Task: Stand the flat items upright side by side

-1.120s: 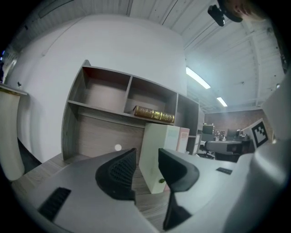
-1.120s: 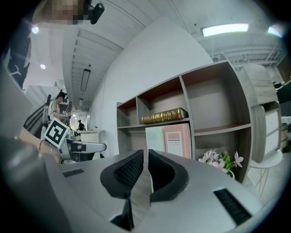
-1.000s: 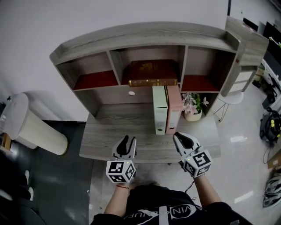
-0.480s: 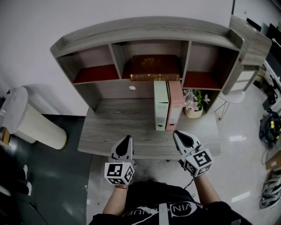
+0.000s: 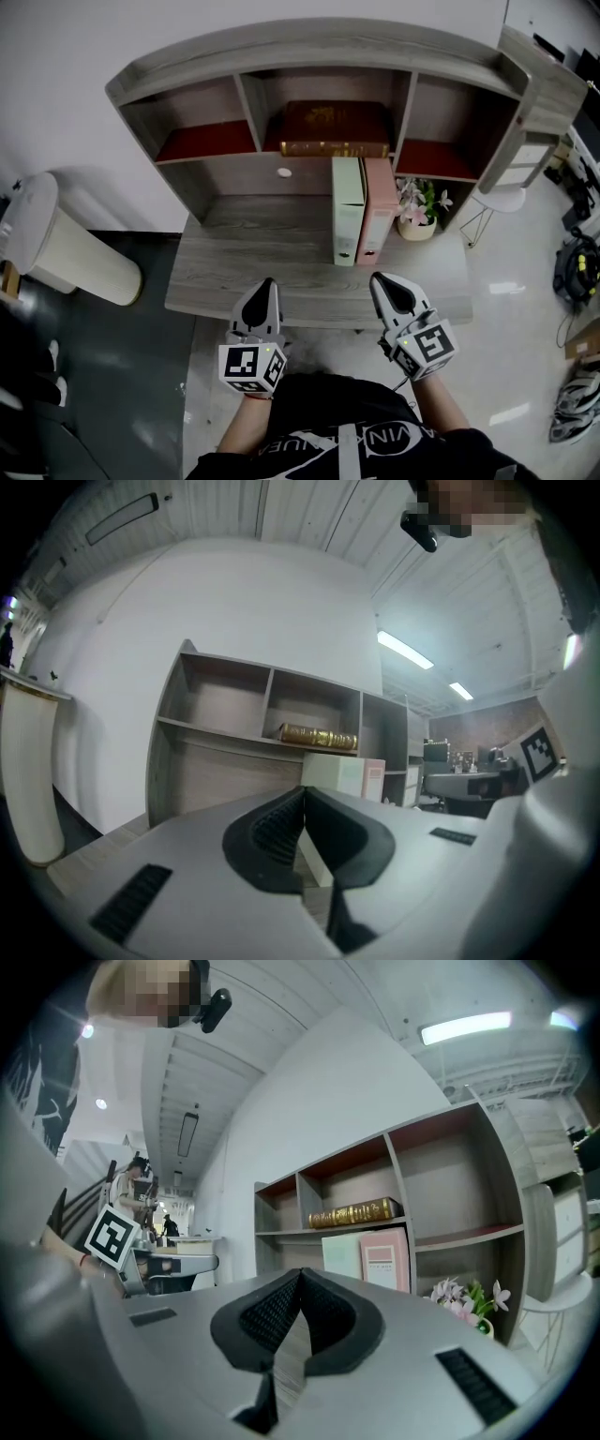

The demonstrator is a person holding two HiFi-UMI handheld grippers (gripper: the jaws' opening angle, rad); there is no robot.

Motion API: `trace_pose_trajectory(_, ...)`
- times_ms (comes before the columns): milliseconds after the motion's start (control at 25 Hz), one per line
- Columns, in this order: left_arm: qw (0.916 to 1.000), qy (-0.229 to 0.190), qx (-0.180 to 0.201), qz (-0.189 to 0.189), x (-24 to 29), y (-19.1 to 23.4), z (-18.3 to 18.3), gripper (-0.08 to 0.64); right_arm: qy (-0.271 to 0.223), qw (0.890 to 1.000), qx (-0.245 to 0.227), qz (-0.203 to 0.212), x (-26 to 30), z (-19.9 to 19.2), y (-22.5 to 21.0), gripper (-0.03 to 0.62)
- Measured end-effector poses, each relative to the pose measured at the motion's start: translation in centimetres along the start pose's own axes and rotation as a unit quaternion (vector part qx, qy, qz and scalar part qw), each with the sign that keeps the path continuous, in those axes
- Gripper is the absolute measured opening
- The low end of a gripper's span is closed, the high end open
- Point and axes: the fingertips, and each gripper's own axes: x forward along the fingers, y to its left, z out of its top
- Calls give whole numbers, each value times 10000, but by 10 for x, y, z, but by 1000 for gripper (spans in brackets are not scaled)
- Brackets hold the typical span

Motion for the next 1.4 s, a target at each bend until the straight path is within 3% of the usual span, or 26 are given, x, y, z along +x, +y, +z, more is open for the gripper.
trace_pose_trajectory(160, 9999, -22, 159, 29, -2, 4, 3, 5, -6, 10000, 83, -23, -1, -1, -1, 11)
trace_pose_trajectory(800, 9987, -55, 153, 479, -15, 40, 7, 5, -14, 9998, 221, 13, 7, -5, -14, 11)
trace_pose_trajectory(1400, 9980, -61, 223, 590, -25, 50, 8, 5, -6, 9992, 365, 161, 16, -10, -4, 11)
